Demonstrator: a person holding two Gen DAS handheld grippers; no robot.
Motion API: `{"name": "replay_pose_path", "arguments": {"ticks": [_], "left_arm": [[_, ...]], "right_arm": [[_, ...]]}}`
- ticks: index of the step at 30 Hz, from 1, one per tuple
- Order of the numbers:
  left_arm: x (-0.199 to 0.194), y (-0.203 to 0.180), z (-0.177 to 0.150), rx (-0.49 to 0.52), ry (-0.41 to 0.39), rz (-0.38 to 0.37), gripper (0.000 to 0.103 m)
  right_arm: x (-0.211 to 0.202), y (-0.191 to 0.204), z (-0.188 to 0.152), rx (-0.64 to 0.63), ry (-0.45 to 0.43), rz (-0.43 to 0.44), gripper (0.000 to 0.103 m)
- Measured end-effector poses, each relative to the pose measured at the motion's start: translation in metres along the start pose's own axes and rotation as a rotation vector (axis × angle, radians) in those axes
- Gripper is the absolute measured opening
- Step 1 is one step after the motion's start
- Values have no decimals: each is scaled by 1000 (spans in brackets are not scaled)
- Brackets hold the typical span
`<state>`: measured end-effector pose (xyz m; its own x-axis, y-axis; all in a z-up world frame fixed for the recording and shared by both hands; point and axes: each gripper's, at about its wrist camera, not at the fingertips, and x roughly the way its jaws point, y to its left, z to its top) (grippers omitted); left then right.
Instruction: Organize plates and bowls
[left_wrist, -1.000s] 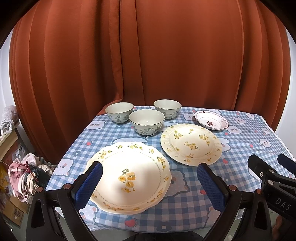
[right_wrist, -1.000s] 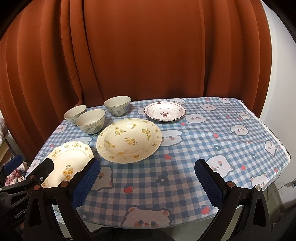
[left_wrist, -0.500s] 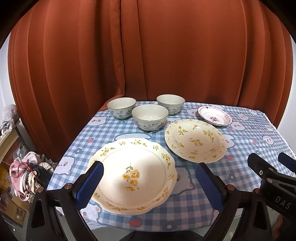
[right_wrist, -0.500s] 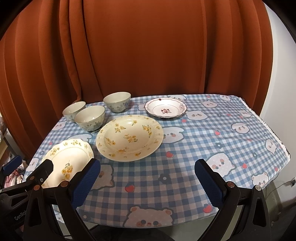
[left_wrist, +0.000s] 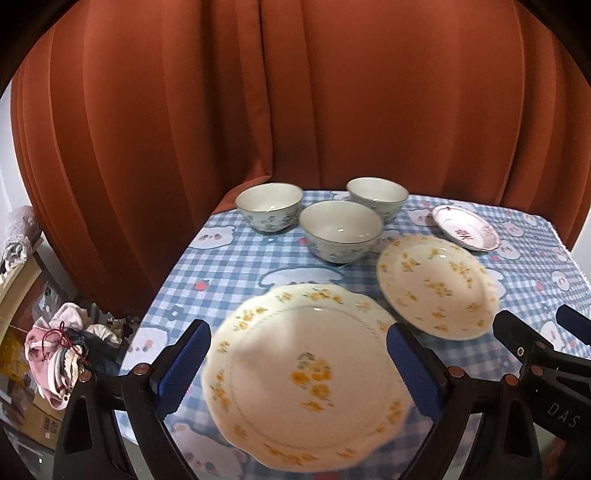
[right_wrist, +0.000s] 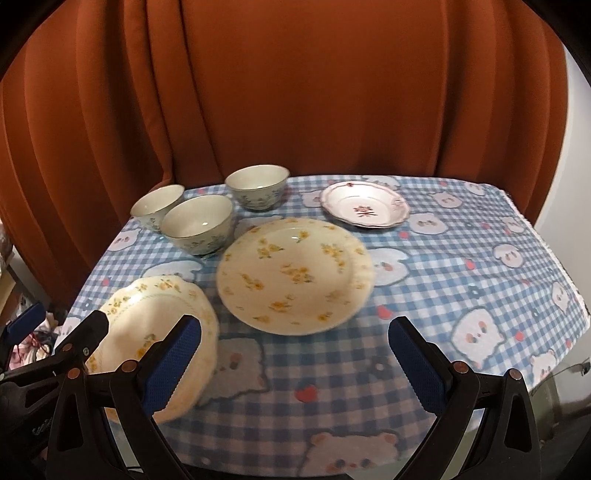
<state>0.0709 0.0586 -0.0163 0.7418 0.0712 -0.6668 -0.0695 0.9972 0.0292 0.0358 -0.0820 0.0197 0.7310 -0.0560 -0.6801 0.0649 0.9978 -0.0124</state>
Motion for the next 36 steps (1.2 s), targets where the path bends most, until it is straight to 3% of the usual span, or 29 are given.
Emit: {"name": "replay_pose_path", "arguments": {"ticks": [10, 19, 24, 31, 36], "left_arm": [[50, 42, 6, 22, 108, 9, 95], [97, 59, -13, 43, 269, -24, 90], [115, 58, -22, 48, 349, -45, 87], [131, 66, -24, 23, 413, -94, 77], [137, 63, -21, 43, 410, -99, 75]], "right_arm": [[48, 49, 7, 20, 84, 23, 101], [95, 79, -12, 29, 231, 16, 92], [114, 89, -21, 21, 316, 14, 81], [132, 99, -25, 7, 367, 24, 75], [143, 100, -26, 20, 399, 38, 72]]}}
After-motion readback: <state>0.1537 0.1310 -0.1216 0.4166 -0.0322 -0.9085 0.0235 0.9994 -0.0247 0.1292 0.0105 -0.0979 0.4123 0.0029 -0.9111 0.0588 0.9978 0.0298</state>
